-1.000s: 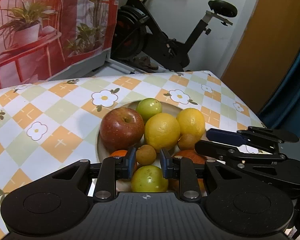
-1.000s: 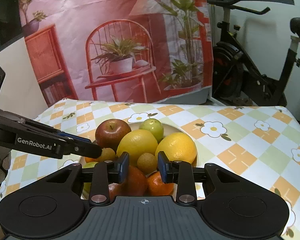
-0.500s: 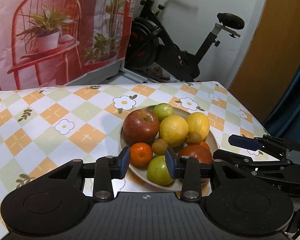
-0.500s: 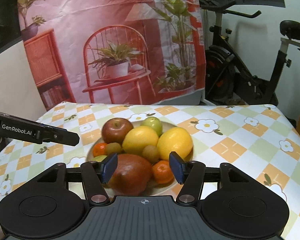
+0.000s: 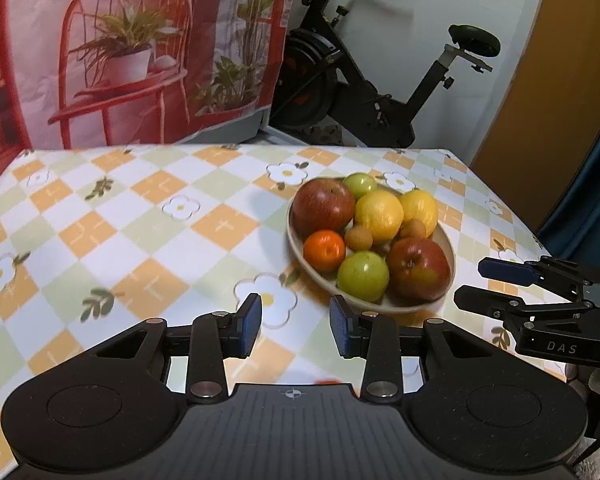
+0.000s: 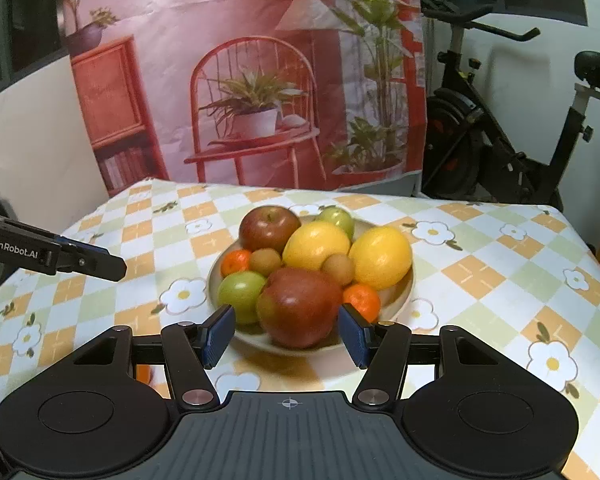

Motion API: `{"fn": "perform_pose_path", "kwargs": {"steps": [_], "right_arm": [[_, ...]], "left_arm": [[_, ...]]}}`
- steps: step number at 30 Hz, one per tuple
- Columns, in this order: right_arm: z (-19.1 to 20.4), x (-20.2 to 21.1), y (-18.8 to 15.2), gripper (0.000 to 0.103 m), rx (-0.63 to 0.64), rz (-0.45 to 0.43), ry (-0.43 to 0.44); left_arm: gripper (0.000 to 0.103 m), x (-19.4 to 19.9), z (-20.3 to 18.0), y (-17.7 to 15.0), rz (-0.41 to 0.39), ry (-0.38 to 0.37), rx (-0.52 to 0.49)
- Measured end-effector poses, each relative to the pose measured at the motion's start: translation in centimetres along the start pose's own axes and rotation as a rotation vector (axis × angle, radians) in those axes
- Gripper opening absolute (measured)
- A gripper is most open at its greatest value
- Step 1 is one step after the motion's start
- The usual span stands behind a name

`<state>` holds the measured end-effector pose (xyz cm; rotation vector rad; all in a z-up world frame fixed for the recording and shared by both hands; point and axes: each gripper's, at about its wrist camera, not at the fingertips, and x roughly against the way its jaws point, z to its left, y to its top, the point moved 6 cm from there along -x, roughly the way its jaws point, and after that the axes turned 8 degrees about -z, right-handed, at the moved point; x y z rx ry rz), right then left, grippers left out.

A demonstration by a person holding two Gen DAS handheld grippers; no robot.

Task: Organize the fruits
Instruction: 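Move the left tool to the loose tangerine on the table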

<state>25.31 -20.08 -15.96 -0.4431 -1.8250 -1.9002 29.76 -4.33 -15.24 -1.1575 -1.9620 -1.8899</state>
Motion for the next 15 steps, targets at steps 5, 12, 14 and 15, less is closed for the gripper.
{"fn": "perform_pose_path", "kwargs": {"steps": [5,12,14,15], "right_arm": [[0.4,0.5,-1.0,0.054,0.006,0.012,-0.01],[0.8,1.1,-1.5,0.054,0.021,0.011,-0.012],[0.7,1.1,-1.5,0.054,0.019,0.008,-0.016],[0.6,1.2,-1.4,0.054,0.016,0.006,-0.017]], "left_arm": [[0.04,0.3,0.0,-1.3,0.014,-0.012,0.024],[0.04,0.1,-0.9,-3.4,0.049,-0.043,0.043],[0.04,-0.2,-1.1,-4.2,0.067,-0.047,0.046],[0.04,-0.4,-1.1,-4.4,0.076,-0.049,0.051]]}}
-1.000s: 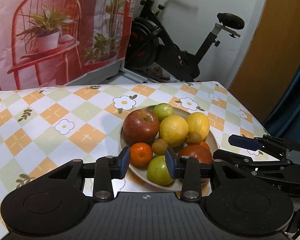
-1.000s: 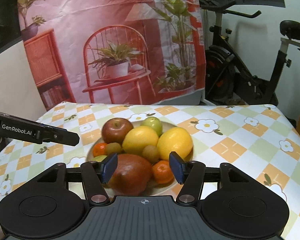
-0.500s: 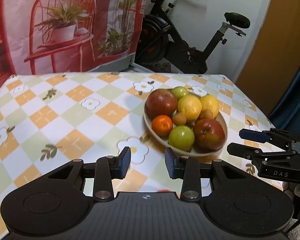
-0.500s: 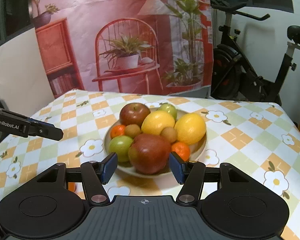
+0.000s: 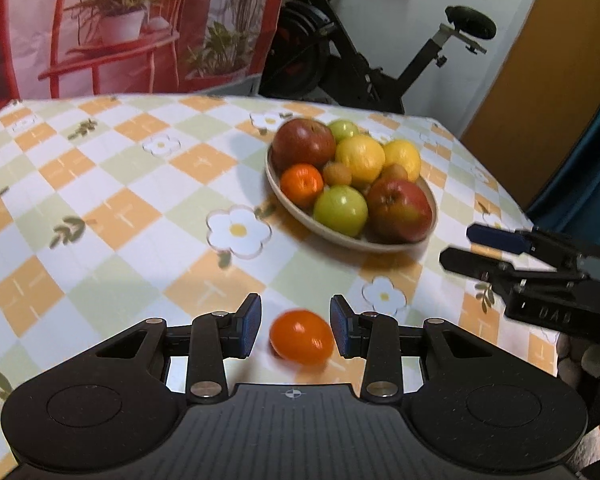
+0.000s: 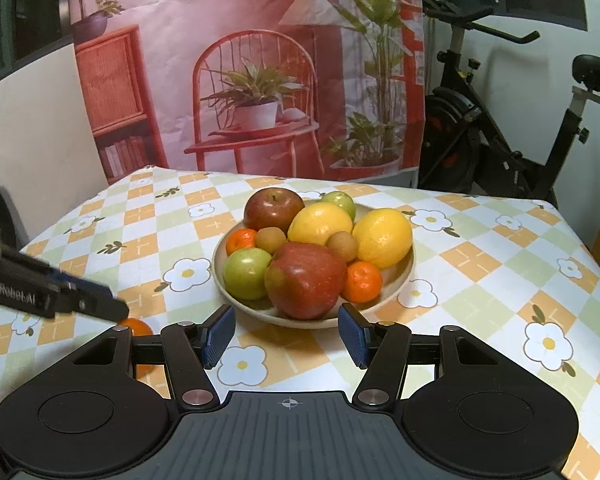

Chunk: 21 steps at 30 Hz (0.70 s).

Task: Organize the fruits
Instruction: 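Move the left tool to the loose tangerine on the table, then close the left tool around the tangerine and lift it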

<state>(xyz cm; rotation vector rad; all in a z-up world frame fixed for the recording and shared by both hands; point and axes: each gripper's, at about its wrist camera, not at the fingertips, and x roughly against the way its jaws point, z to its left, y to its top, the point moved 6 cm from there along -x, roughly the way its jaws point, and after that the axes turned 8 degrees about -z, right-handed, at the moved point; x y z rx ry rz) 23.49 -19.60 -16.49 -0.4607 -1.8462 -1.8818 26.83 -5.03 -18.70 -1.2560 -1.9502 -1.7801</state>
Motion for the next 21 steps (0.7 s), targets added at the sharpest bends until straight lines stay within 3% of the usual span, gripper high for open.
{"fn": "perform_pose_path", "kwargs": {"steps": [13,21], "right_arm": [[0.0,-0.2,-0.5,0.053,-0.007,0.006,0.018],[0.0,-0.4,-0.6,0.053,-0.011,0.007,0.02]], "left_arm": [[0.041,-1.3,0.0,-1.5,0.055,-0.004,0.034],[0.039,-1.4,-0.6,-1.0,0.026,-0.007,-0.002]]}}
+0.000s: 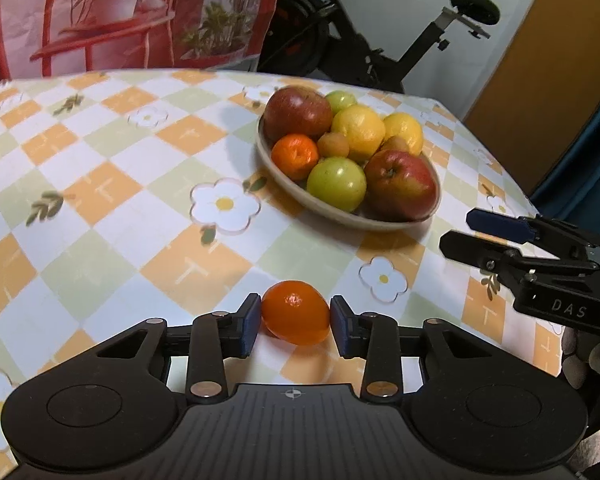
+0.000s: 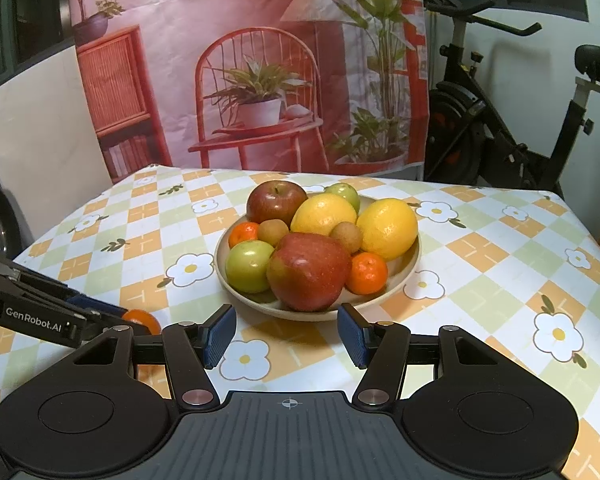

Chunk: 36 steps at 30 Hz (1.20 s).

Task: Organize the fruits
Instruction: 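Close the left tool around the tangerine and lift it, then set the tangerine on the plate and open the left tool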

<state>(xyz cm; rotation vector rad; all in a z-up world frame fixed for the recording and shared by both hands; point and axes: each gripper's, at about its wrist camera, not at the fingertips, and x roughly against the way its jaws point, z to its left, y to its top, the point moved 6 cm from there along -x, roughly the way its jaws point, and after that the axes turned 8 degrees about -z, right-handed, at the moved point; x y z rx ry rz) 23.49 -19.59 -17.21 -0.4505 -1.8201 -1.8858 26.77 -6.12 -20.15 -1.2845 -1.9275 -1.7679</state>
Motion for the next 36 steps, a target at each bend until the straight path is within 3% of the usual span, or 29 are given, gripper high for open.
{"fn": "perform_pose_path", "kwargs": {"steps": [11,18,27,34,36], "right_arm": [[-1.5,-0.5,1.9,0.053,-0.001,-0.041,-0.021],[-3.1,-1.5,2.9,0.053,-0.009,-0.053,-0.04],[-4.9,-2.4,2.8,0.053,-0.021,-0.041,-0.06],[-4.9,-2.6,2.8,0.053,-0.02,-0.039,-0.062],[-4.7,-2.5,3.0,0.053,-0.016,-0.042,-0.062]], "left_arm": [[0.039,-2.2,-3.2,6.8,-0.11,-0.038,-0.071],[0.039,-5.4,-4.7,10.1,-0.107,-0.059,-0.087],[0.04,-8.0,-4.7,10.3,-0.055,-0.083,-0.079],[0.043,-7.6,-3.9,10.4,-0.061,-0.072,-0.049],[0.054,-7.1,-3.6,10.5,-0.069,-0.065,-0.04]]}}
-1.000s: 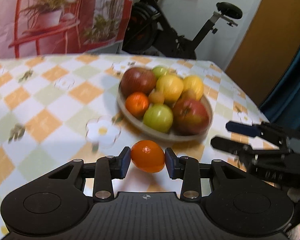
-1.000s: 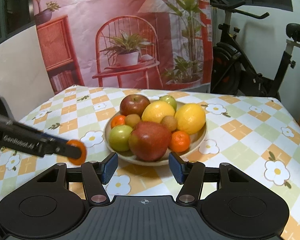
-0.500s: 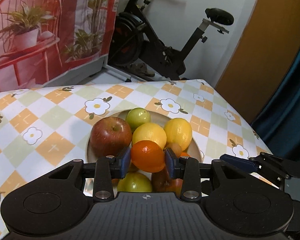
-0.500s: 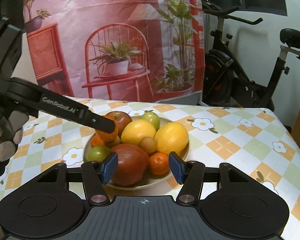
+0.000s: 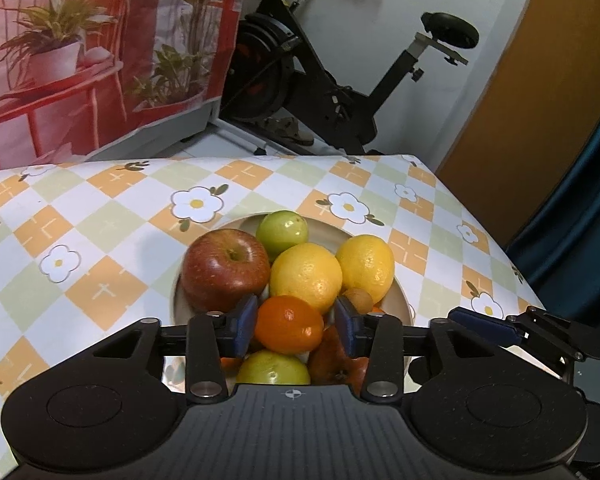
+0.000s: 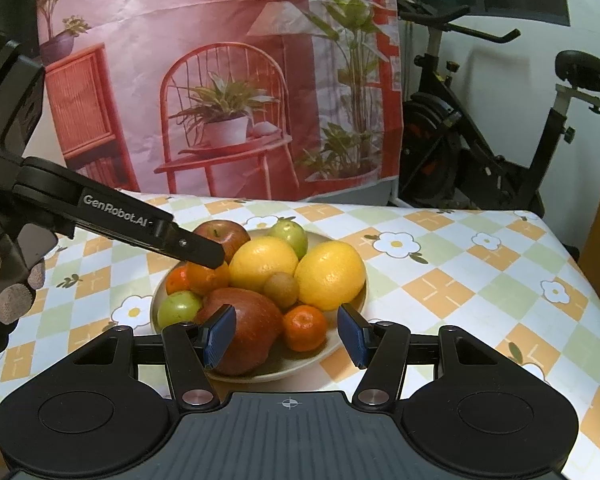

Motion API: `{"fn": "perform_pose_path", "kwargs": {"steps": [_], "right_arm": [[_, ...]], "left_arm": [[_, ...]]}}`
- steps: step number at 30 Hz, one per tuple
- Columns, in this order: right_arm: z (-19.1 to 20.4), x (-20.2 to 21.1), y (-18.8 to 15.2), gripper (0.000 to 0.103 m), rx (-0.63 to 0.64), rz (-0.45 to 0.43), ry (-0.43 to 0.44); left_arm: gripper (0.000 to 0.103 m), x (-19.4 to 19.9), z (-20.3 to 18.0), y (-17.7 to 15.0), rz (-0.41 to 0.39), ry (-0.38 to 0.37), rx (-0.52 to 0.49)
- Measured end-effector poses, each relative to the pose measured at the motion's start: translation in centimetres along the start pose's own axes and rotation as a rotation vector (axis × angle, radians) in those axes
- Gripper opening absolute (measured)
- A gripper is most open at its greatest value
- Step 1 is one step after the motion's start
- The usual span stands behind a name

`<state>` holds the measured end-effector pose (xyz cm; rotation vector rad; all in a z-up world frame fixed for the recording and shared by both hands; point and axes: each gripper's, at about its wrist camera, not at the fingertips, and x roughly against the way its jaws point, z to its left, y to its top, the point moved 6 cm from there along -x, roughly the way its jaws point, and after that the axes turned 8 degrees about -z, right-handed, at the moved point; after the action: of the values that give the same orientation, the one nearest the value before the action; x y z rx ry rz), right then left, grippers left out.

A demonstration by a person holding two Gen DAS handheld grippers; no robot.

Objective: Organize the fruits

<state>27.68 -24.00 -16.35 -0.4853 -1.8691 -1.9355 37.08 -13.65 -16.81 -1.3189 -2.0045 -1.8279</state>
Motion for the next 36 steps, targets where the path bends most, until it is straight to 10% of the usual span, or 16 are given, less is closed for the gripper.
{"fn": "perform_pose_path", "kwargs": {"steps": [7,19,36], "right_arm": [[1.0,0.9,1.2,0.055,0.02,-0.021,0.005],[2.8,3.8,4.8,0.102,0.0,-0.076,0.023],[3.5,9.8,9.3,0.103,-0.068,-0.122,-0.024]], "left_arm": [[0.062,2.6,0.2,0.4,-0.047,0.024,-0.002],[0.1,9.3,0.1,1.8,-0.17,0.107,-0.042],[0.103,18.3,-0.5,3.3,-0.302,0.225,-0.021]]}}
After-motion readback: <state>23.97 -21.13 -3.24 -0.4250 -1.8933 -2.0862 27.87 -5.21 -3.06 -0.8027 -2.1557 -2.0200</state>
